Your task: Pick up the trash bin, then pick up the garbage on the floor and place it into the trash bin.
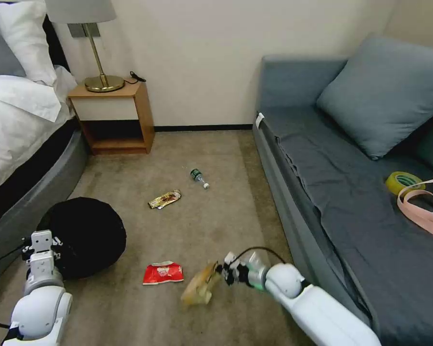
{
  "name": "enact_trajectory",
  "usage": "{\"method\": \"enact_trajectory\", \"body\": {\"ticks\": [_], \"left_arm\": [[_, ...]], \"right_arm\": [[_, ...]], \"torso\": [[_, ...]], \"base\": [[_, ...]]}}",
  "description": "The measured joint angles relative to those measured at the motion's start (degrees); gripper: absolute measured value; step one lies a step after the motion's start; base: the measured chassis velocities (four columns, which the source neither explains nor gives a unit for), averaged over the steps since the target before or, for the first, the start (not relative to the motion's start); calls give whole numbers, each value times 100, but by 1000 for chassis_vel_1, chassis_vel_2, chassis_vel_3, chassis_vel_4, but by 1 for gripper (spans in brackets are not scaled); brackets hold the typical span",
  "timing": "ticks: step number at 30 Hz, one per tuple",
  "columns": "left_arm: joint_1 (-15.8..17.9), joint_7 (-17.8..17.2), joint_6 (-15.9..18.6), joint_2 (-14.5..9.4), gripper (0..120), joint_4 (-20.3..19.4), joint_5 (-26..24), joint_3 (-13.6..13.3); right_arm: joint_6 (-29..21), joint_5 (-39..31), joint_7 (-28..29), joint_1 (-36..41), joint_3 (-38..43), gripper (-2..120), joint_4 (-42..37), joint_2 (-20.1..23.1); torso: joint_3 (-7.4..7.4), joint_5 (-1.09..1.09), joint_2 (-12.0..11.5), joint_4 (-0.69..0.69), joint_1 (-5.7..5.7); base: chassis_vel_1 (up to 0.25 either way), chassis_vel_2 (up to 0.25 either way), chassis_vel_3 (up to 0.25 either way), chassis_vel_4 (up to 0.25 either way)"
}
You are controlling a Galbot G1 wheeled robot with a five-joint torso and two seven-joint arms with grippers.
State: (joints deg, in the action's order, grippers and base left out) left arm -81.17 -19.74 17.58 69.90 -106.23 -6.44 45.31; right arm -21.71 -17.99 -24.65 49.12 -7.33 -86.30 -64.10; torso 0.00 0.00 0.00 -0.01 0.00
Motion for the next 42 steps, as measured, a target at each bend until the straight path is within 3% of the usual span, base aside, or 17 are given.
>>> {"method": "enact_trajectory", "body": {"ticks": [2,9,15,22,26,33,42], "left_arm": [[19,23,117,26,4,-93,23,-160],[199,24,247,105,4,-114,25,-335],[334,37,332,161,4,-148,-16,-456],[435,61,332,208,4,-122,-114,-528],[548,64,331,226,4,-52,-270,-504],[670,63,323,233,4,34,-425,-484],[807,62,305,260,4,154,-431,-551]], "right_arm": [[-168,-527,1,-688,13,0,-279,-26],[-385,-1006,98,-1639,-544,0,-378,-313],[-418,-1117,164,-2240,-1041,0,202,-1029],[-267,-962,177,-2606,-1160,0,1128,-1654],[-28,-743,173,-2869,-1209,0,2031,-2190],[206,-395,167,-2919,-1235,0,2645,-2776],[363,-320,321,-2810,-1413,0,2606,-2835]], "torso": [[0,0,0,1,0],[0,-1,0,1,0],[0,-1,0,2,0],[0,-2,0,1,0],[0,-2,0,1,1],[0,-2,0,2,0],[0,-2,0,-1,0]], "base": [[0,0,0,0],[0,0,0,0],[0,0,0,0],[0,0,0,0],[0,0,0,0],[0,0,0,0],[0,0,0,0]]}}
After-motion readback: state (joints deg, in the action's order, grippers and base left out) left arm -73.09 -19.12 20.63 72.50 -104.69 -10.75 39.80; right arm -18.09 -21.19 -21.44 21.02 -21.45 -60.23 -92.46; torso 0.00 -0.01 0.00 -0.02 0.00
